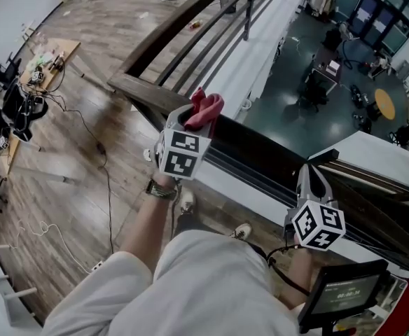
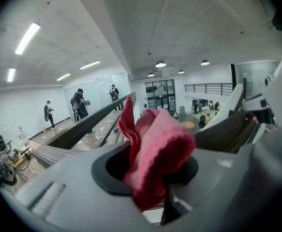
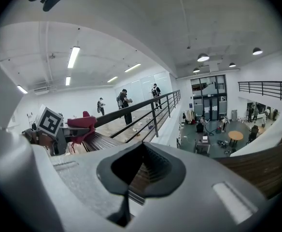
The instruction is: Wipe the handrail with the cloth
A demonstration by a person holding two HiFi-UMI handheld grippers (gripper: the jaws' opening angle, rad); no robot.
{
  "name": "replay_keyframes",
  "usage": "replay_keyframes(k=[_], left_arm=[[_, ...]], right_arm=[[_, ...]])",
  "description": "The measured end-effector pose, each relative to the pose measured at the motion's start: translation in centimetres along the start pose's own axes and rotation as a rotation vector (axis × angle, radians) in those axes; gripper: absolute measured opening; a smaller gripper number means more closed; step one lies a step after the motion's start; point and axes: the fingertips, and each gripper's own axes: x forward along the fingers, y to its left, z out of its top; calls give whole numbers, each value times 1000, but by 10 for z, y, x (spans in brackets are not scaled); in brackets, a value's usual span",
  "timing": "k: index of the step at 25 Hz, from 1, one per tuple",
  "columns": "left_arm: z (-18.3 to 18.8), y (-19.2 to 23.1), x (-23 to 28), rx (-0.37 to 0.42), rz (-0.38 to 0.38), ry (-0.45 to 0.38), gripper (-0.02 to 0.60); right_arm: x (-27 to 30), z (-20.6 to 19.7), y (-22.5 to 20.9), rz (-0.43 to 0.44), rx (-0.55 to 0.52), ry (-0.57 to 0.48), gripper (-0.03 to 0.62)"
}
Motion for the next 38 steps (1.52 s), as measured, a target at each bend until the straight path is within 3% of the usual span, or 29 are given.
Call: replay_keyframes(k=[6, 18, 38], left_arm=[[8, -23, 3, 8, -18, -4, 147], [17, -78, 9, 30, -68, -14, 147], [24, -154, 14, 17, -77, -22, 147]], right_arm=[[-12, 6, -9, -32, -102, -10, 3], [-44, 2, -65, -73, -17, 2, 3], [-75, -2, -116, -57, -17, -4, 3]])
